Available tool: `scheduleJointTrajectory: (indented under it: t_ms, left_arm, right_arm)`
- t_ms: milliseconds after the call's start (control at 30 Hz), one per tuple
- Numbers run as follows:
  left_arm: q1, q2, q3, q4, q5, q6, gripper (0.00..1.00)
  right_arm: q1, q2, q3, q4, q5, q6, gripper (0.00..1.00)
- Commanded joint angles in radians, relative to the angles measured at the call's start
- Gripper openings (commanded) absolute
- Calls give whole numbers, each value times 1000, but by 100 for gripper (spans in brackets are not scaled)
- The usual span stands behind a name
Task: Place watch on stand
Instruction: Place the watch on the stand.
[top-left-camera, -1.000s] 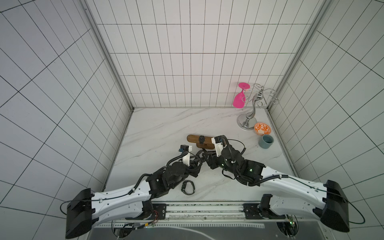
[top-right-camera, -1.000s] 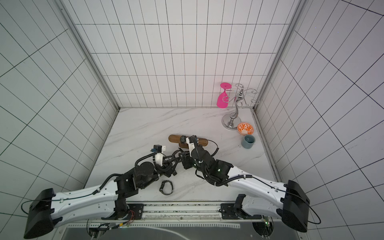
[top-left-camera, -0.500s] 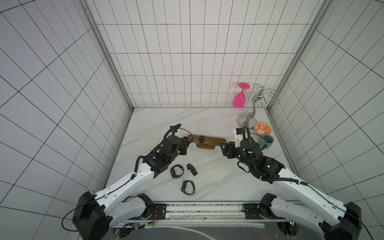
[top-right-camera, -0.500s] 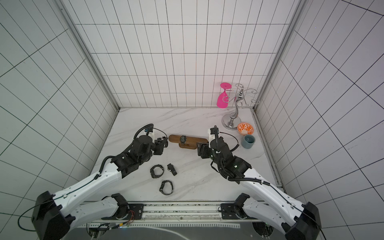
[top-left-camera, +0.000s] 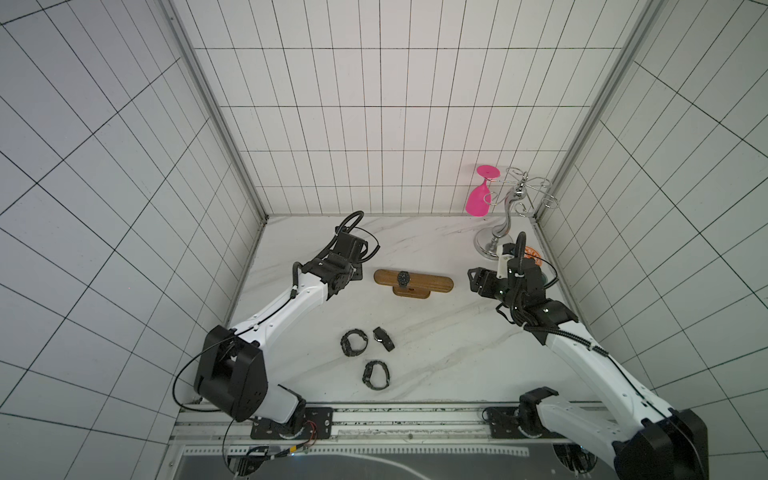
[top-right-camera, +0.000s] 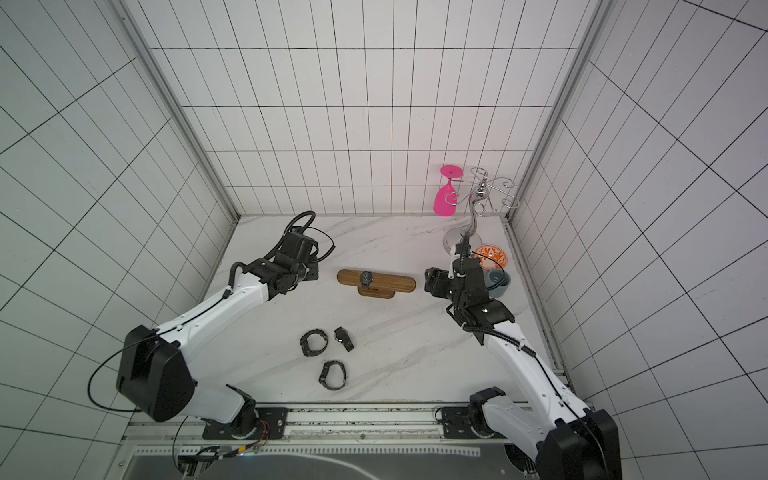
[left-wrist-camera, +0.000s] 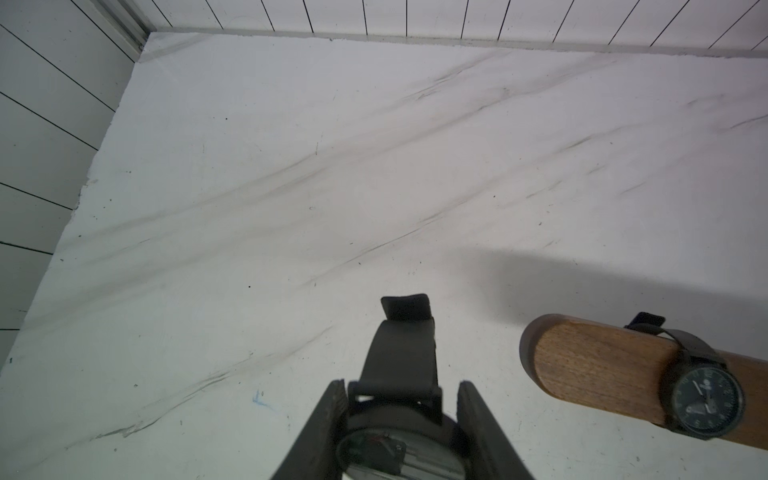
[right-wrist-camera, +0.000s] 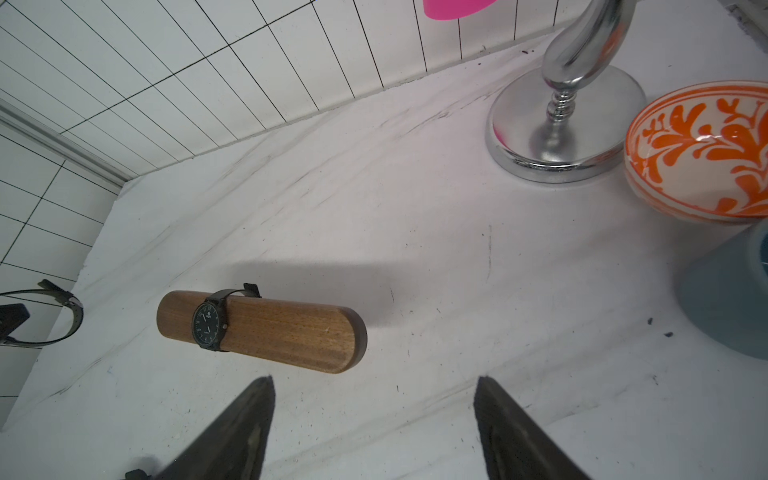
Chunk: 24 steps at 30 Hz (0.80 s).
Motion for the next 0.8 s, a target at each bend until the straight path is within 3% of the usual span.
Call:
scheduleJointTrajectory:
  t_ms: [0, 267, 767]
  left_arm:
    - [2, 63, 73, -45, 10, 36, 32]
    - [-3, 251, 225, -133, 69, 53, 30]
    - [-75, 369, 322, -172, 114, 91, 31]
  right_arm:
    - [-13, 16, -21, 74, -84, 3, 78]
    - [-25, 80, -31, 122, -132, -23, 78]
    - [-29, 266, -52, 240, -195, -29, 88]
